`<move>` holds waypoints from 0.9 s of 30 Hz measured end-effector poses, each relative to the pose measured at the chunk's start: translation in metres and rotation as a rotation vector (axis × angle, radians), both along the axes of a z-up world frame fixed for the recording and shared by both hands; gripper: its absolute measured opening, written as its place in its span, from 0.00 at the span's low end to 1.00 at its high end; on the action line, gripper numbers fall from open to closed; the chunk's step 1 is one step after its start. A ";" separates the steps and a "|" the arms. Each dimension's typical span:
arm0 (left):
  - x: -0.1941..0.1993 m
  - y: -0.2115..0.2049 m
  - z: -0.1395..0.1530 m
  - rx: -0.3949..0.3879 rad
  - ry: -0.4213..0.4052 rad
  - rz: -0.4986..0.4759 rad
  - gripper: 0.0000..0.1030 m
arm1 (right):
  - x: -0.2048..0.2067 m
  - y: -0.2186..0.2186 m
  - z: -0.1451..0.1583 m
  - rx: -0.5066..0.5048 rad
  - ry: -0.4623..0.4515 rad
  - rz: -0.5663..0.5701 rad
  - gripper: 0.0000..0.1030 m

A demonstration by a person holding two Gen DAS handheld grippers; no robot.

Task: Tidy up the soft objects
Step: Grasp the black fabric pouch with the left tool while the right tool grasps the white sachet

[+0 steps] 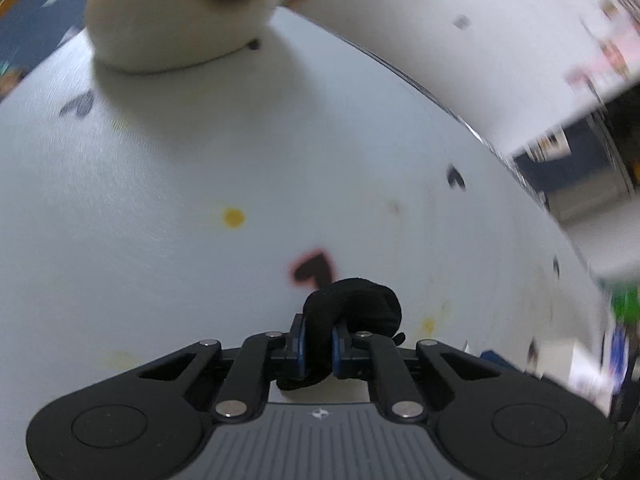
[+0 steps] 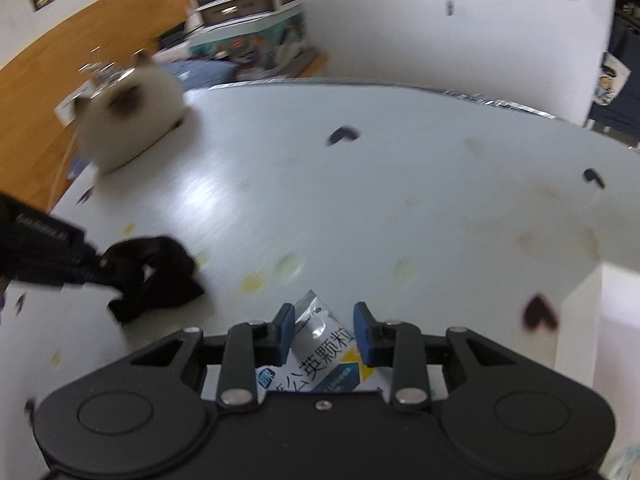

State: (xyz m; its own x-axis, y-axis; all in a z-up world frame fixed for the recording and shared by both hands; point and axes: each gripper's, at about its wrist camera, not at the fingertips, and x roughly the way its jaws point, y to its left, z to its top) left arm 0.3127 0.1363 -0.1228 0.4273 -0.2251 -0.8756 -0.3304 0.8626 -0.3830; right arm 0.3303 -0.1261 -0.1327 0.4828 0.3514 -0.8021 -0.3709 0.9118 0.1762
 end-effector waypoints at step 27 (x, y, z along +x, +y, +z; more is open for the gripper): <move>-0.038 -0.030 0.009 0.159 0.009 -0.120 0.87 | -0.104 0.001 0.021 -0.022 -0.026 -0.211 0.98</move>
